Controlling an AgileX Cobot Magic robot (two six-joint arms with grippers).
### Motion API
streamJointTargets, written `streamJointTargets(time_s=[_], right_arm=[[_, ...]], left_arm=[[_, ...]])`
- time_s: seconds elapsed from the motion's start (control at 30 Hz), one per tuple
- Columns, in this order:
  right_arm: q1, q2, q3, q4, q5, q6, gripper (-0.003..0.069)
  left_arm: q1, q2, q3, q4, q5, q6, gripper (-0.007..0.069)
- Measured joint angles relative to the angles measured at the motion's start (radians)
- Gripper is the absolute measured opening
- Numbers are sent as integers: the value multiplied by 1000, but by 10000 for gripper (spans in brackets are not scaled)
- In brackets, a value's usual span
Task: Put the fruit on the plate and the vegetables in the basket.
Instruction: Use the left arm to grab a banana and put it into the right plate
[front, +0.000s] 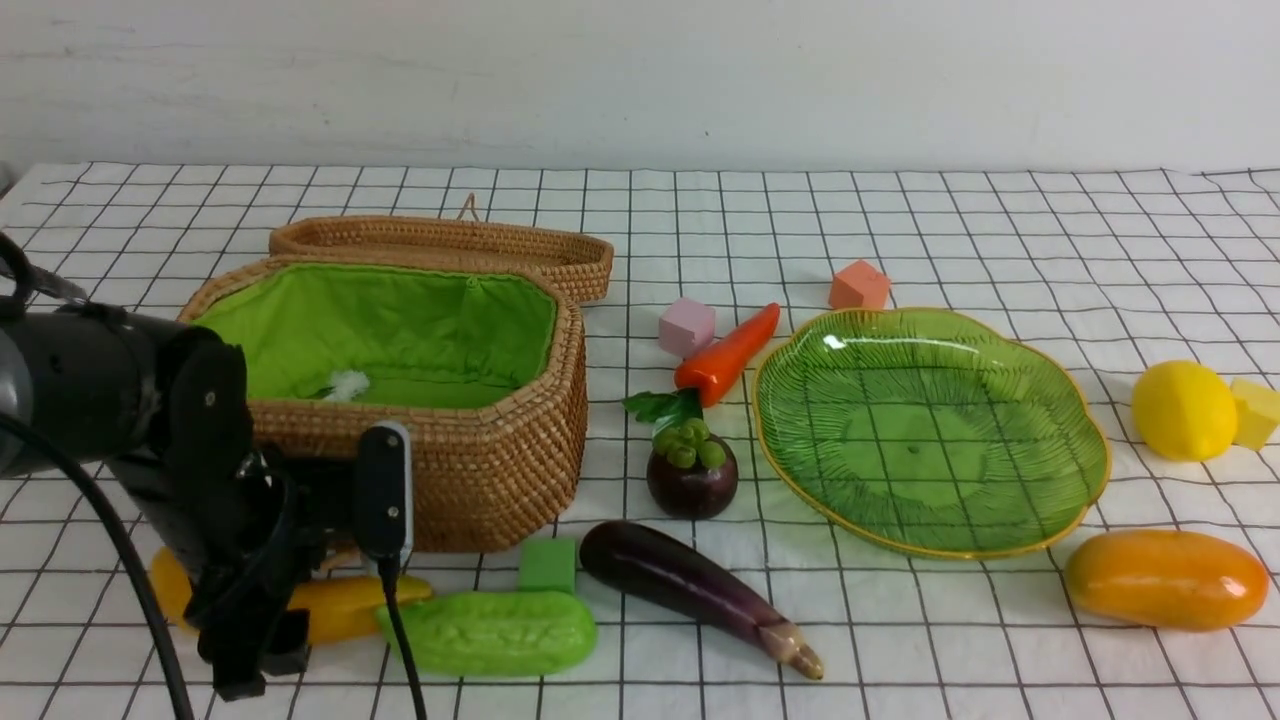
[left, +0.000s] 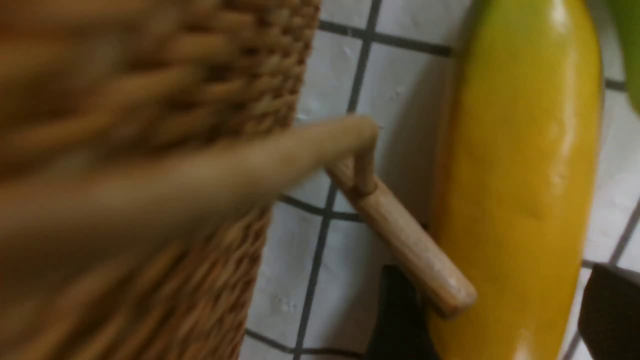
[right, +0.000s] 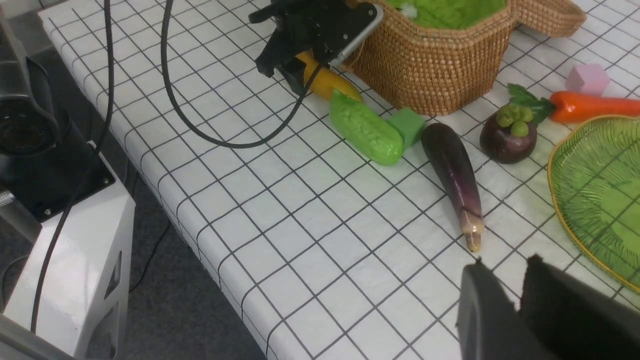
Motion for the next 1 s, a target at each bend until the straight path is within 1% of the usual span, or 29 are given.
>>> streamJointTargets(time_s=[0.13, 0.17, 0.27, 0.4, 0.57, 0.63, 0.73, 0.8, 0.9, 0.97, 1.0], right_arm=[[2, 0, 0, 0, 0, 0, 147], [3, -1, 0, 0, 0, 0, 148], [3, -1, 0, 0, 0, 0, 151], [3, -1, 0, 0, 0, 0, 153], [3, -1, 0, 3, 0, 0, 154], [3, -1, 0, 8, 0, 0, 154], [3, -1, 0, 16, 0, 0, 154], [3, -1, 0, 26, 0, 0, 154], [3, -1, 0, 27, 0, 0, 154], [3, -1, 0, 23, 0, 13, 157], [3, -1, 0, 16, 0, 30, 158]], left_arm=[[0, 14, -1, 8, 3, 0, 438], [0, 14, -2, 8, 10, 0, 412], [0, 16, -2, 9, 47, -7, 293], [0, 11, -2, 21, 82, -31, 302], [0, -57, 0, 64, 118, -124, 302], [0, -126, 0, 99, 127, -178, 302], [0, -216, 0, 103, 182, -229, 302], [0, -297, 0, 52, 251, -274, 302], [-6, -401, 1, -113, 320, -314, 302], [-61, -487, -1, -244, 317, -312, 302], [-96, -502, -4, -283, 306, -312, 302]])
